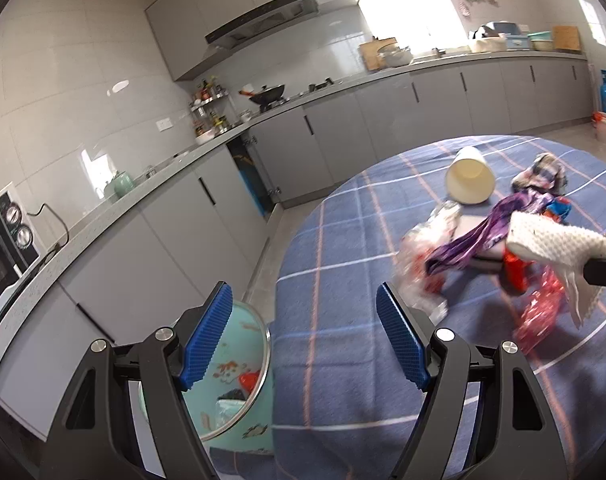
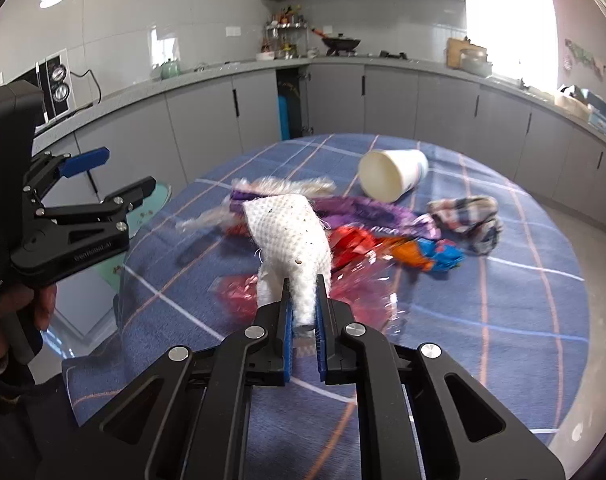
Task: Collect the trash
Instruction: 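Return to the table and grasp the white foam with the right tool, then grasp the purple wrapper with the left tool and lift it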
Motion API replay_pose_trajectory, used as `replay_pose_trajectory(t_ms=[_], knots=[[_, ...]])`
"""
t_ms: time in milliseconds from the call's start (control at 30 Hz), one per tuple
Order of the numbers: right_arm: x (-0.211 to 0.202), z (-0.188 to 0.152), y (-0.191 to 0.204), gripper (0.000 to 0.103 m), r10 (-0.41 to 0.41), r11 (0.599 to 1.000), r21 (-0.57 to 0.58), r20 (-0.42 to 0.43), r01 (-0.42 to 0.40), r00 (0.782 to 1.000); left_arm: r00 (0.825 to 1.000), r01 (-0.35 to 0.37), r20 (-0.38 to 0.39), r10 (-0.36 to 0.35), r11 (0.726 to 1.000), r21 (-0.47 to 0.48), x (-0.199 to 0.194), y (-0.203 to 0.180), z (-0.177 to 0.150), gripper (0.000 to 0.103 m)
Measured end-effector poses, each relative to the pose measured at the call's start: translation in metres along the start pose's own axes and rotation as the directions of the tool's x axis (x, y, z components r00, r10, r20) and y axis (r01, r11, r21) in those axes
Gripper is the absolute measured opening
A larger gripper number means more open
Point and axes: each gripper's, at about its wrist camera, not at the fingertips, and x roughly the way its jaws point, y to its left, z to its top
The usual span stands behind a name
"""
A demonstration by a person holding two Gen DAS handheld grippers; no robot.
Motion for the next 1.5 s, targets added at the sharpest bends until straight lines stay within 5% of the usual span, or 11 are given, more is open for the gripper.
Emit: replay_pose_trajectory(t_ms=[367,700,800,933,1033,1233,1500], knots=[[-0.013,0.006,-0.051,0.01,-0.142,0.986,0.096,0.026,0.139,0.99,0.993,0.108,0.031,-0.11,0.991,0.084,0.013,-0.052,0.029,0.074],[-0.011,0.003,-0.068,0.01,-0.15,0.981,0.133,0.033,0.144,0.988,0.984,0.181,-0.028,-0.178,0.968,0.173,0.048,-0.096,0.033,0.074],[-0.01,0.003,-0.07,0.01,-0.148,0.98,0.137,0.035,0.142,0.988,0.977,0.212,-0.049,-0.206,0.961,0.18,0.054,-0.1,0.032,0.06],[-0.01,0.002,-0.069,0.01,-0.144,0.981,0.137,0.039,0.137,0.989,0.969,0.247,-0.069,-0.238,0.95,0.193,0.056,-0.103,0.031,0.023],[-0.011,0.003,-0.067,0.01,-0.147,0.981,0.135,0.042,0.14,0.988,0.97,0.243,-0.052,-0.238,0.95,0.197,0.049,-0.102,0.032,0.009],[-0.016,0.004,-0.067,0.01,-0.163,0.978,0.138,0.054,0.154,0.985,0.97,0.239,0.01,-0.243,0.96,0.147,0.02,-0.081,0.039,0.007],[-0.014,0.012,-0.057,0.01,-0.156,0.981,0.126,0.067,0.147,0.985,0.984,0.158,0.068,-0.165,0.982,0.102,-0.003,-0.044,0.039,0.006]])
